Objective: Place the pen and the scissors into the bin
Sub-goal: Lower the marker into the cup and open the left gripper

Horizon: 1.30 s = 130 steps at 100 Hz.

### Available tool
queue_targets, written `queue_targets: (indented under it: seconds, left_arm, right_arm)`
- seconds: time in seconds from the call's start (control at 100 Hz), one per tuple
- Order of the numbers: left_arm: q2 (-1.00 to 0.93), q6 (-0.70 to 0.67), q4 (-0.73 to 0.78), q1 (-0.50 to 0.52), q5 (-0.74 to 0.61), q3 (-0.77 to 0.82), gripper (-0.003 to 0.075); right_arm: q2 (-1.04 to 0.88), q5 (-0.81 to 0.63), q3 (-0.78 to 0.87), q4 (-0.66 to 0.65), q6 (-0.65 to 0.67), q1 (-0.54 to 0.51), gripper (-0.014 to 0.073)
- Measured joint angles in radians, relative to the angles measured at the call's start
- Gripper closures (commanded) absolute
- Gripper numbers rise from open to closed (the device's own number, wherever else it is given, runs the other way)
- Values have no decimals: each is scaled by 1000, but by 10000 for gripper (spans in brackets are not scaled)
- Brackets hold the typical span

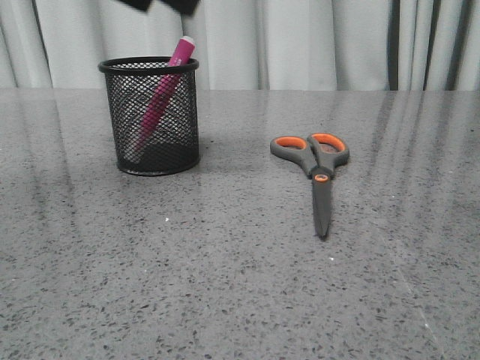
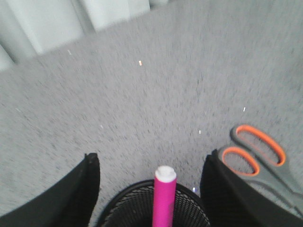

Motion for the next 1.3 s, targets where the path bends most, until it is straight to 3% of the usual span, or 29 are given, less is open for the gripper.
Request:
queue_targets:
  seconds: [0.18,0.3,0.4,0.62,0.99,1.3]
  left_arm:
    - [-156,0,0,66,45,-2,407]
    - [-239,0,1,125,116,-2,563]
    - [-284,0,4,174,187,-2,743]
    - [-375,-15,8,244,236,26,742]
    - [-615,-26,8,254,14,290,742]
    - [-658,-26,8,255,-6,350,742]
  right_arm:
    - [0,2,0,0,0,0,211]
    - [0,9,0,0,0,0,211]
    - [0,9,0,2,-2,0,211]
    - [0,18,0,81,-2,0,211]
    - [0,-111,0,157,-2,0,212]
    - [61,-40,-56,161,-65,55,211]
